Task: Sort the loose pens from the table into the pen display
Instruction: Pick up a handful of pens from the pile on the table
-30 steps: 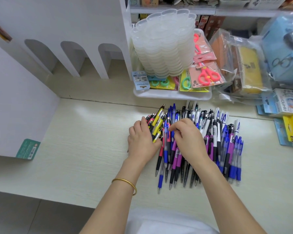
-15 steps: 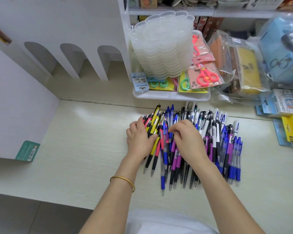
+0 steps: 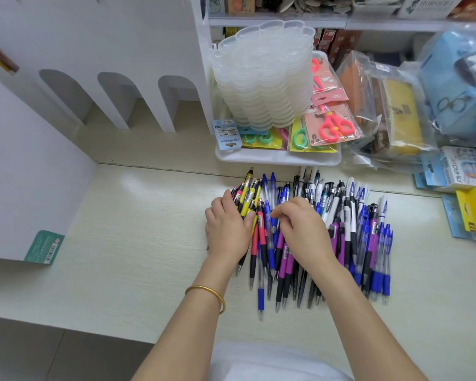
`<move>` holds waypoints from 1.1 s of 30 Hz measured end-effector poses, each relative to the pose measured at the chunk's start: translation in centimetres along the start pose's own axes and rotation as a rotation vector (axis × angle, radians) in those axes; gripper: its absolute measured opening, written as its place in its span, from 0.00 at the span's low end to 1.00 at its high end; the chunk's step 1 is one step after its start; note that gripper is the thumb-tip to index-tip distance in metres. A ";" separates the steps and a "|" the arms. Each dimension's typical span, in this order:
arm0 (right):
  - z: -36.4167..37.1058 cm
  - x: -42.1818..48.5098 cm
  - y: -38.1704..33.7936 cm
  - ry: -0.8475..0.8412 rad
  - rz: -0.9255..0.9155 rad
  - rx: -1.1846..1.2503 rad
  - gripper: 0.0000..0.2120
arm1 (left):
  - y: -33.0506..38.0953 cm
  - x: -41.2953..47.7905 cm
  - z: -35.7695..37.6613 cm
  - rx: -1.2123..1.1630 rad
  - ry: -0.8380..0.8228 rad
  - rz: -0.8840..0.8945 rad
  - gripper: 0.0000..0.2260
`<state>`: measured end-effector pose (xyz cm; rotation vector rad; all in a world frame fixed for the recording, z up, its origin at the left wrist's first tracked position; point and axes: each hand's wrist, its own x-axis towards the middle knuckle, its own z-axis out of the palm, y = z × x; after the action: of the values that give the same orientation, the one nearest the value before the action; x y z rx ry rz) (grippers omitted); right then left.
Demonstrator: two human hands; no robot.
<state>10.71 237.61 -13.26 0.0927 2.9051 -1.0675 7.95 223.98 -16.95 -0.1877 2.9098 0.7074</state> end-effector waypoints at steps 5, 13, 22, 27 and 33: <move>0.0 0.0 0.0 -0.005 0.011 -0.004 0.11 | 0.6 0.2 0.2 0.056 0.043 -0.029 0.30; -0.1 0.0 0.1 -0.003 0.023 -0.006 0.11 | 0.6 0.4 0.5 0.113 0.090 -0.022 0.24; -0.1 0.0 -0.1 -0.005 0.018 -0.006 0.11 | 0.1 0.5 0.0 0.095 0.020 0.035 0.34; 0.0 0.0 -0.1 -0.017 0.015 -0.014 0.11 | -0.7 0.5 -0.4 0.038 -0.078 0.063 0.38; 0.1 -0.1 -0.4 -0.024 0.016 -0.021 0.11 | 0.2 0.8 -0.6 0.079 -0.077 0.037 0.38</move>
<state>10.80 237.23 -13.08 0.1012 2.8891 -1.0283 7.04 223.78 -16.50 -0.0956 2.8685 0.5906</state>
